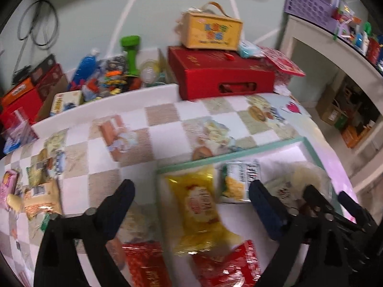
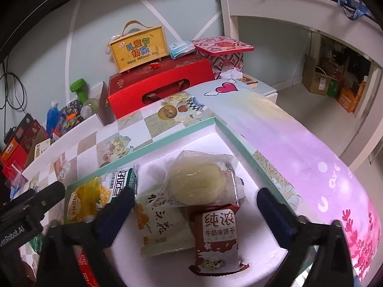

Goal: Organize snacks

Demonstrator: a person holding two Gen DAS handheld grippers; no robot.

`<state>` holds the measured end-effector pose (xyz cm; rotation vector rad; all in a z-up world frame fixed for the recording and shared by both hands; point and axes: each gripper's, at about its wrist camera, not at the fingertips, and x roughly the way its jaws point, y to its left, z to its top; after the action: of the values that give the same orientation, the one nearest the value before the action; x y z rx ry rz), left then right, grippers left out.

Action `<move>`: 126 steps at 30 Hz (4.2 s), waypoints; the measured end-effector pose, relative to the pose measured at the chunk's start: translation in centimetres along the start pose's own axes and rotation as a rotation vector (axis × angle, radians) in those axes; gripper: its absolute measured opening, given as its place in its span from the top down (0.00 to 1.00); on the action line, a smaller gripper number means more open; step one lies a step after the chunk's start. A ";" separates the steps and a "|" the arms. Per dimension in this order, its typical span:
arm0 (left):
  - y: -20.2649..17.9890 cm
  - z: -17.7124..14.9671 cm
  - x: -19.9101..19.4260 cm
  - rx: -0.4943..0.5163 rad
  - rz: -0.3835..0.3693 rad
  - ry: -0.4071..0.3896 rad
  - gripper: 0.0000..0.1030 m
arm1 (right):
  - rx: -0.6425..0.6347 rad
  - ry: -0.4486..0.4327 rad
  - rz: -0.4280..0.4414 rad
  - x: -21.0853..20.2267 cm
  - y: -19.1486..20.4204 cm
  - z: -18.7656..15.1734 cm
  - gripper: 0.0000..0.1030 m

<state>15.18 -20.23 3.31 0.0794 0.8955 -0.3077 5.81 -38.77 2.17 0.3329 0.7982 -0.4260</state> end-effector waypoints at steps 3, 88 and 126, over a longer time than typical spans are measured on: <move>1.2 -0.3 -0.1 -0.025 0.047 -0.026 0.01 | -0.004 -0.003 0.016 -0.2 0.4 0.0 0.00; 23.1 -14.1 -3.7 -0.437 0.217 0.166 0.01 | -0.438 0.324 0.397 -2.1 23.1 -13.5 0.49; 22.6 -13.8 -4.1 -0.412 0.228 0.159 0.01 | -0.432 0.373 0.309 -1.3 21.3 -12.9 0.45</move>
<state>9.06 4.93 -3.50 -0.1764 1.0807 0.1004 7.40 -14.28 -2.59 0.1258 1.1552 0.1085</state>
